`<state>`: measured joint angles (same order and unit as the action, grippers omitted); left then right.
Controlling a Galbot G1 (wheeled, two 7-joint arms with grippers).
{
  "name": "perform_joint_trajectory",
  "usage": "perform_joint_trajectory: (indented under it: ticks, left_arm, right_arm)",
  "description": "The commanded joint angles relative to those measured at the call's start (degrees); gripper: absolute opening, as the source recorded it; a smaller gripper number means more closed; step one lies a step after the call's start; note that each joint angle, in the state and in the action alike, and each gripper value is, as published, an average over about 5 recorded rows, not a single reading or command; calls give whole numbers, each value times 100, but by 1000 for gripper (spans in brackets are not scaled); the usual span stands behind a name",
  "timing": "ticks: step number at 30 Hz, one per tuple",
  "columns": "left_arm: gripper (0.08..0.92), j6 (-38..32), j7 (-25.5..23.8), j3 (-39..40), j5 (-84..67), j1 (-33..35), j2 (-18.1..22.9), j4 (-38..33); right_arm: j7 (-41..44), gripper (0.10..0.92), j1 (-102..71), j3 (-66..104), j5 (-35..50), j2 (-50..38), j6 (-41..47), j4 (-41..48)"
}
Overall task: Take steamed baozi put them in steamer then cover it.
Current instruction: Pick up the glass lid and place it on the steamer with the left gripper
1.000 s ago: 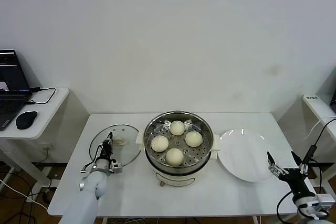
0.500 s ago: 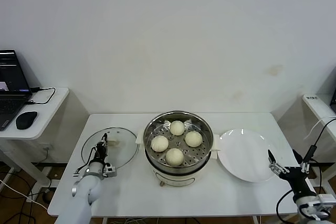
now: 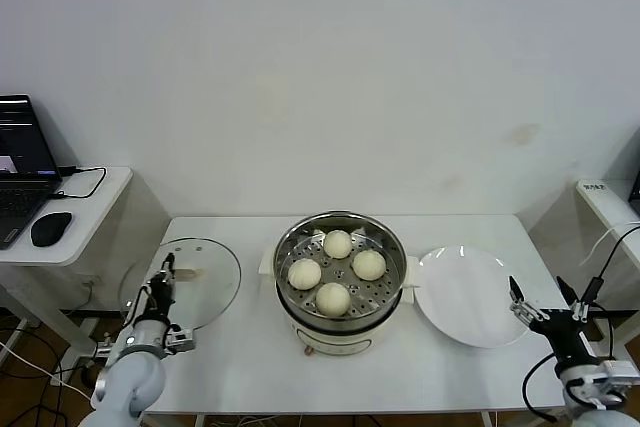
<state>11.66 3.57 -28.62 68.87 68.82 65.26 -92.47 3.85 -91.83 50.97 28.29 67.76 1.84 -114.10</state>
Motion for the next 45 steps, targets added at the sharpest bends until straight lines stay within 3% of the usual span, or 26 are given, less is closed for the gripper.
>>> perform_joint_trajectory:
  ticks: [1,7,12,26,36,45]
  left_arm:
    - [141,1185,-1087,-585,-102,965,-159,-2622]
    - [141,1805,-1231,71,283,681,-113,-3330]
    - [141,2201,-1473,993,674,105,212,-3298]
    - [141,2287,-1798,2513,1247,-811,1319,-2284]
    - [141,2292,-1937,3040,1899,-1338,2193,-1322]
    - [141,2299,-2118,3330,2304,-1445,2640,-891]
  right_arm:
    - [-344,823,146,-72,-238,-17,657,26]
    - [-386,823,340,-178,-284,-30,806,115]
    - [-372,823,513,-277,-405,-28,903,247]
    - [-325,823,688,-297,-610,16,956,488]
    - [-277,823,739,-274,-706,19,931,688]
    - [-269,823,785,-279,-721,24,872,849]
